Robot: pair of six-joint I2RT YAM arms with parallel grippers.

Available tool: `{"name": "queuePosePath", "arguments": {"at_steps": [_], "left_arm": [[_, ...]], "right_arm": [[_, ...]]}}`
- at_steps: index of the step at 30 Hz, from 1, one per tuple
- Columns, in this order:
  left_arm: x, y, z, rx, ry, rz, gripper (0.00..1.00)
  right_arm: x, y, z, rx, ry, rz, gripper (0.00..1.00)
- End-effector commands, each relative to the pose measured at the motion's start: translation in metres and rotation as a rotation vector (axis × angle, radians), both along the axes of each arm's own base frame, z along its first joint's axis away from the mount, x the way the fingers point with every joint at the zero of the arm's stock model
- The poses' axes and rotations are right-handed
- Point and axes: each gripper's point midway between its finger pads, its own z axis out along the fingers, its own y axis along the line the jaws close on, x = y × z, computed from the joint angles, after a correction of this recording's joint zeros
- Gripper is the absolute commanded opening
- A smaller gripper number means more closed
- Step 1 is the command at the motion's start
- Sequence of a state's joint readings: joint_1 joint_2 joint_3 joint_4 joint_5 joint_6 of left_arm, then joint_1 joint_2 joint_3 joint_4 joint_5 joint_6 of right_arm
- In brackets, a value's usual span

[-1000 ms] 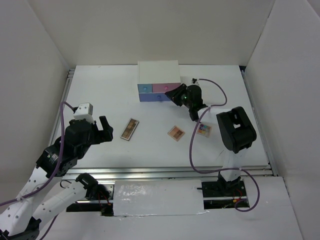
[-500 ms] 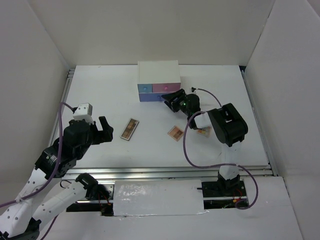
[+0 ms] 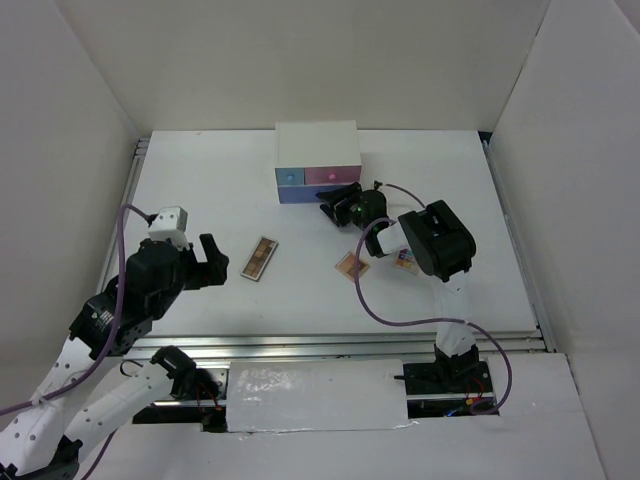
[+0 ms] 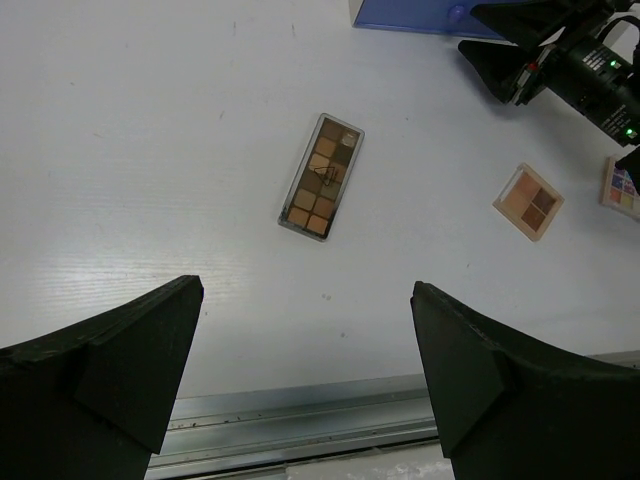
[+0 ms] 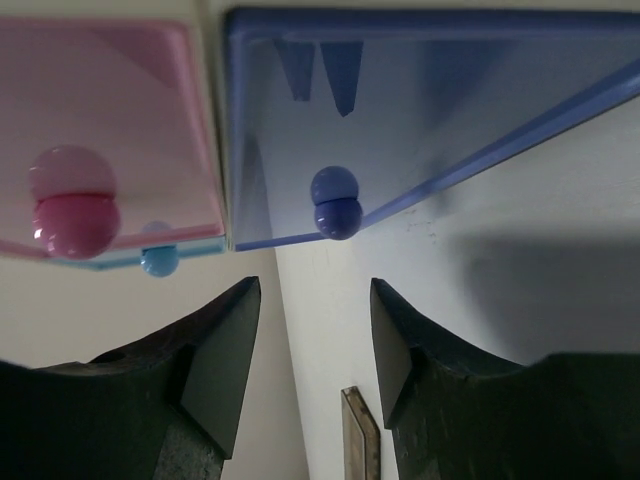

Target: Organize the makeup

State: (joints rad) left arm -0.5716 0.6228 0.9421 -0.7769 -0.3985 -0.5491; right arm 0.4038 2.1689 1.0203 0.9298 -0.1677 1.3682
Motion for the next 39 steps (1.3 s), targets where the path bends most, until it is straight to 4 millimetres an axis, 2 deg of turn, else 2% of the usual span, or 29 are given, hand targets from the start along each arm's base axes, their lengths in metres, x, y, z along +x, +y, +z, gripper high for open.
{"name": "queuePosePath", "arguments": {"at_steps": [1,12,27,35,39], "left_arm": [[0.004,-0.004,0.011,-0.019,-0.053,-0.021,0.99],[0.004,-0.007,0.011,-0.024,-0.058,-0.038,0.99],[0.003,-0.008,0.013,-0.027,-0.062,-0.052,0.99],[0.003,-0.010,0.012,-0.027,-0.061,-0.062,0.99],[0.004,-0.011,0.011,-0.027,-0.058,-0.068,0.99]], "right_arm": [[0.010,0.004,0.003,0.039,0.001,-0.026,0.55],[0.026,0.008,-0.004,0.016,0.064,-0.047,0.50],[0.030,0.004,-0.023,-0.018,0.179,-0.094,0.39],[0.034,0.003,-0.023,-0.023,0.194,-0.109,0.34],[0.034,0.002,-0.020,-0.006,0.174,-0.115,0.25]]}}
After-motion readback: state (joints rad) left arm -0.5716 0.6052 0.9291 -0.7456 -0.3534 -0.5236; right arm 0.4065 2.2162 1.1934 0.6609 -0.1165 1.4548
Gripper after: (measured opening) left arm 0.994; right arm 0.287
